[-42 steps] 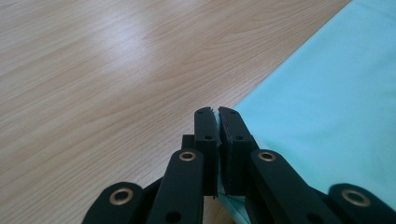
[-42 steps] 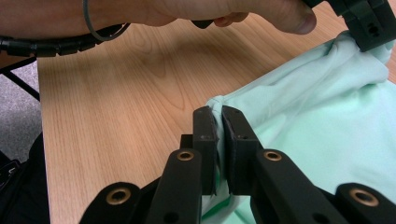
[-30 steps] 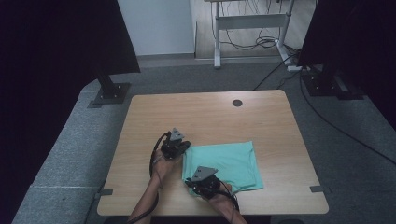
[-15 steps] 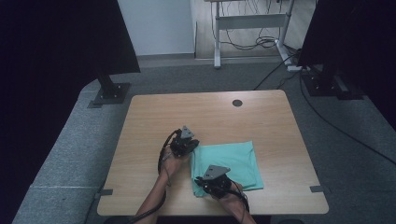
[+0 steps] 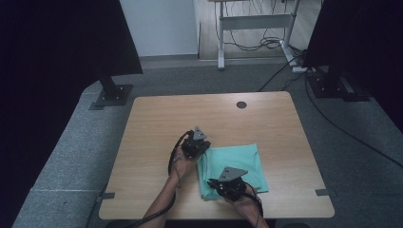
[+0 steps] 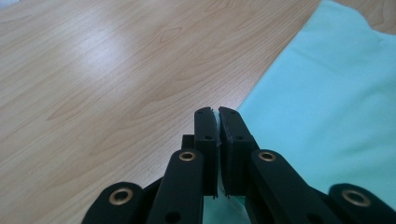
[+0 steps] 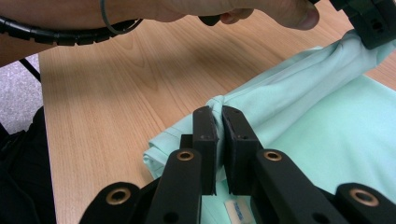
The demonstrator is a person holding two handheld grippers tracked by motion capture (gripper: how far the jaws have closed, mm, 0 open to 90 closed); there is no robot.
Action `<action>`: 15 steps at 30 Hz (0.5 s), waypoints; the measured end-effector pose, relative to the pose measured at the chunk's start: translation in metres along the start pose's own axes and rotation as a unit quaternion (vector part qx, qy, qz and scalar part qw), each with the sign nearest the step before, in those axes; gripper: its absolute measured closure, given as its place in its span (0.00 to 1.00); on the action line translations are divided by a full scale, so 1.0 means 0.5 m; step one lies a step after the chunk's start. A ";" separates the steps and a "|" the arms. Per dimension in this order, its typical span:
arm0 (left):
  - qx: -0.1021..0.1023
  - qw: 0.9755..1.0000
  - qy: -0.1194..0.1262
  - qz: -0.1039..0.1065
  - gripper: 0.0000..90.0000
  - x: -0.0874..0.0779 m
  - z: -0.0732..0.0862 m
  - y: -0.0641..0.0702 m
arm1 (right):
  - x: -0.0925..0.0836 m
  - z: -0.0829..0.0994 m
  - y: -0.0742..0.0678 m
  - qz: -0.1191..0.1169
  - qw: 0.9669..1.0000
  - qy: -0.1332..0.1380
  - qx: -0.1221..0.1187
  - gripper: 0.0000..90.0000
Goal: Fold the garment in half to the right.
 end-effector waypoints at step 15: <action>0.018 1.000 0.003 0.007 0.96 0.021 -0.036 0.028 | -0.039 0.013 0.017 0.026 1.000 -0.005 0.015 0.93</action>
Point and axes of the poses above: each handheld gripper's, and its own axes: x roughly forward along the jaws, z roughly out of its underside, y roughly to its right, the point moved 2 cm from there along x, roughly forward along the jaws, and after that the axes turned 1 degree about z, right-handed, at the moved point
